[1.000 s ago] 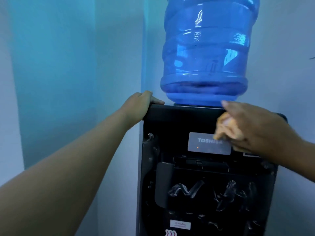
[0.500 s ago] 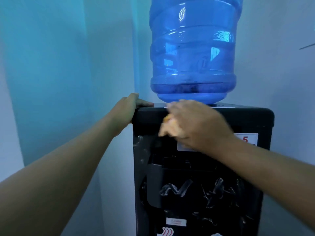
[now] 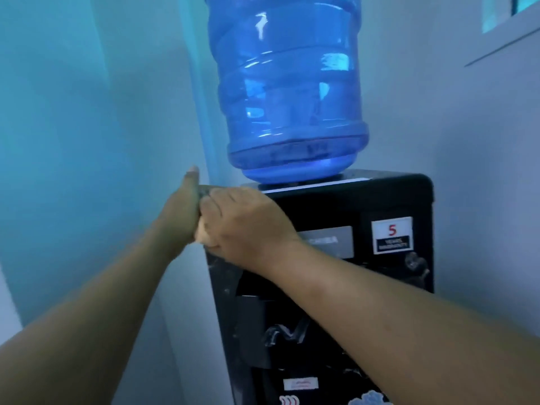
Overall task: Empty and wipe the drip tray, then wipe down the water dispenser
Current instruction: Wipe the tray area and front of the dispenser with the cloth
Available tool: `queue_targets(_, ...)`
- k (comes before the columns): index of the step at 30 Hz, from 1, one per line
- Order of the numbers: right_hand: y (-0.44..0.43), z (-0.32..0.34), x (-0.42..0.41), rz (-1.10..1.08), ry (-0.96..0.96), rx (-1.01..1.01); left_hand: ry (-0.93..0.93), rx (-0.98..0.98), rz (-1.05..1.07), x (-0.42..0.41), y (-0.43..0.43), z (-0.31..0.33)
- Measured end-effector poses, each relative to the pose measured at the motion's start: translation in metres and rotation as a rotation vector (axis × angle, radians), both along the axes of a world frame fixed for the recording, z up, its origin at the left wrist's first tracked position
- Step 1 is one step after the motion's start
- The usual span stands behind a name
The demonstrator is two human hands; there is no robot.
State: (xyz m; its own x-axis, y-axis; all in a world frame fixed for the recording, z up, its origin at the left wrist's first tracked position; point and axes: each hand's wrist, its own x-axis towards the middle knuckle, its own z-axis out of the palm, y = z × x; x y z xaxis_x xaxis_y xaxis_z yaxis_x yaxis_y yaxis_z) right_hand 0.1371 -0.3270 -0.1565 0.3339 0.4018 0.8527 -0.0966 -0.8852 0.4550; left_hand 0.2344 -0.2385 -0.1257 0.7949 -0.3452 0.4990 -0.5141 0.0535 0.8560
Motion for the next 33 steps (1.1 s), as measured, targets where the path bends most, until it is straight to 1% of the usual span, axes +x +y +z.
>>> queue_targets(1,-0.003,0.000,-0.002,-0.012,0.018,-0.011,-0.015,0.025,0.033,0.003,0.004,0.001)
queue_targets(3,-0.033,-0.001,-0.028,-0.033,0.034,-0.048,-0.033,0.075,0.022,0.004,0.005,0.001)
queue_targets(6,-0.104,-0.008,-0.082,-0.006,-0.015,-0.061,-0.076,0.150,0.044,0.001,0.003,-0.001)
queue_targets(9,-0.181,-0.008,-0.141,-0.142,0.075,0.021,-0.099,0.154,0.099,-0.001,-0.001,-0.001)
queue_targets(11,-0.201,-0.002,-0.152,-0.243,0.162,-0.016,-0.107,0.160,0.115,-0.002,-0.003,0.000)
queue_targets(12,-0.200,0.001,-0.147,-0.257,0.176,-0.042,-0.108,0.155,0.113,-0.001,-0.005,0.000)
queue_targets(14,-0.182,0.005,-0.130,-0.220,0.165,-0.041,-0.093,0.133,0.103,0.001,-0.007,-0.002)
queue_targets(18,-0.142,0.002,-0.101,-0.221,0.118,0.027,-0.081,0.115,0.123,0.006,-0.010,0.000)
queue_targets(23,-0.106,0.002,-0.071,-0.191,0.113,-0.081,-0.056,0.141,0.103,0.002,-0.006,0.001)
queue_targets(25,-0.087,0.005,-0.057,-0.115,0.111,-0.059,0.002,0.149,0.056,0.000,-0.001,0.003)
queue_targets(27,-0.072,0.006,-0.046,0.031,0.117,-0.011,0.071,0.153,-0.027,-0.002,0.002,0.006)
queue_targets(28,-0.066,0.007,-0.042,0.085,0.103,-0.034,0.089,0.158,-0.059,-0.002,0.005,0.006)
queue_targets(30,-0.066,0.008,-0.039,0.138,0.074,-0.159,0.092,0.166,-0.096,0.000,0.007,0.003)
queue_targets(33,-0.088,0.008,-0.054,0.154,0.078,-0.304,0.027,0.208,-0.063,0.002,0.007,0.007)
